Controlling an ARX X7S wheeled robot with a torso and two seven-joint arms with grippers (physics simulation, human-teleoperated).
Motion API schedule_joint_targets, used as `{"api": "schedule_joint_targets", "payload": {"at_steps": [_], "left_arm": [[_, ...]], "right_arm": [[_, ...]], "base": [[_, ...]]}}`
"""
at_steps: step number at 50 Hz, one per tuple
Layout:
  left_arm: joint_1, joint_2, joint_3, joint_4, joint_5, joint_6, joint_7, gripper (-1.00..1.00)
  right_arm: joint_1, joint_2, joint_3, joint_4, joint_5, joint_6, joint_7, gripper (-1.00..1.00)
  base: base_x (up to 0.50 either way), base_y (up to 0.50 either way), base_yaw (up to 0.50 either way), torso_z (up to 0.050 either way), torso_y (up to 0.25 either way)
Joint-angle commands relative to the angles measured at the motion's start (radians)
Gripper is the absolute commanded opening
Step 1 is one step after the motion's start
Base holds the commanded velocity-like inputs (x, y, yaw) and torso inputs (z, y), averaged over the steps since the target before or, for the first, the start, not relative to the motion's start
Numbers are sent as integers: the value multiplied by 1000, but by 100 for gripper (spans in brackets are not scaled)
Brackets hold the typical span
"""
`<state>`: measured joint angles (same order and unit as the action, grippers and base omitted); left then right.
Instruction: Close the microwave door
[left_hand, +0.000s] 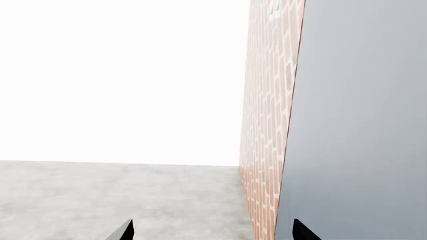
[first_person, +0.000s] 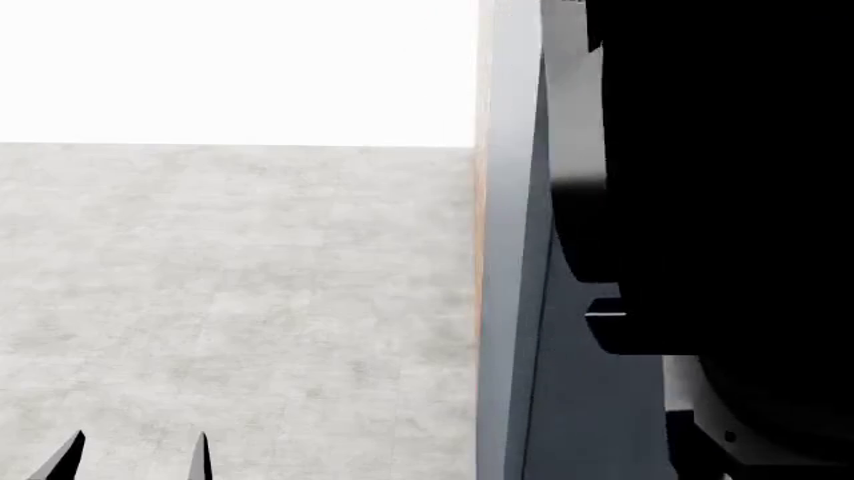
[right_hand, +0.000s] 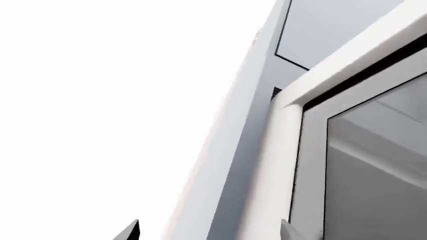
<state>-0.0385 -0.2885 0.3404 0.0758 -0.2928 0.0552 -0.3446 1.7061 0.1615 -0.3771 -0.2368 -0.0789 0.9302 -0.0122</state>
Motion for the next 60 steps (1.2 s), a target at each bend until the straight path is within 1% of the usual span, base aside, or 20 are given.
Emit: {"api": "schedule_joint_targets", "payload": {"at_steps": [1, 8, 19, 24, 27, 34, 35, 37, 47, 51, 56, 58, 60], "left_arm": [[-1, -4, 4, 13, -2, -11, -8, 100], [-1, -5, 6, 7, 0, -4, -8, 100], [3, -9, 8, 12, -1, 0, -12, 100], [2, -15, 14, 46, 2, -30, -25, 100], [1, -16, 14, 46, -1, -30, -24, 100], [-2, -18, 17, 45, -2, -31, -24, 100], [-2, -18, 17, 42, -1, -27, -24, 100], [-2, -18, 18, 46, 0, -31, -26, 100], [-3, -21, 22, 50, 1, -32, -30, 100], [-2, -22, 22, 53, 0, -32, -31, 100], [-2, -23, 23, 55, 0, -34, -35, 100], [-3, -24, 24, 57, 2, -34, -37, 100], [-4, -25, 26, 58, 4, -36, -38, 100]], "right_arm": [[8, 29, 27, 47, -6, -15, 19, 100], [-14, 49, 39, 74, -3, -56, 26, 100], [-27, 55, 66, 96, 5, -76, 45, 100], [-23, 68, 92, 142, 5, -100, 60, 100], [-21, 82, 113, 199, -5, -140, 88, 100], [-44, 95, 147, 248, 9, -219, 105, 100], [-52, 94, 181, 267, 31, -253, 108, 100], [-56, 96, 199, 284, 38, -260, 117, 100], [-73, 101, 207, 308, 42, -285, 125, 100], [-77, 90, 225, 346, 65, -304, 122, 100], [-68, 54, 312, 443, 165, -309, 89, 100], [-51, 36, 363, 508, 224, -301, 63, 100], [-15, 19, 421, 631, 300, -285, 10, 100]], "base": [[0, 0, 0, 0, 0], [0, 0, 0, 0, 0], [0, 0, 0, 0, 0], [0, 0, 0, 0, 0], [0, 0, 0, 0, 0], [0, 0, 0, 0, 0], [0, 0, 0, 0, 0], [0, 0, 0, 0, 0], [0, 0, 0, 0, 0], [0, 0, 0, 0, 0], [0, 0, 0, 0, 0], [0, 0, 0, 0, 0], [7, 0, 0, 0, 0]]}}
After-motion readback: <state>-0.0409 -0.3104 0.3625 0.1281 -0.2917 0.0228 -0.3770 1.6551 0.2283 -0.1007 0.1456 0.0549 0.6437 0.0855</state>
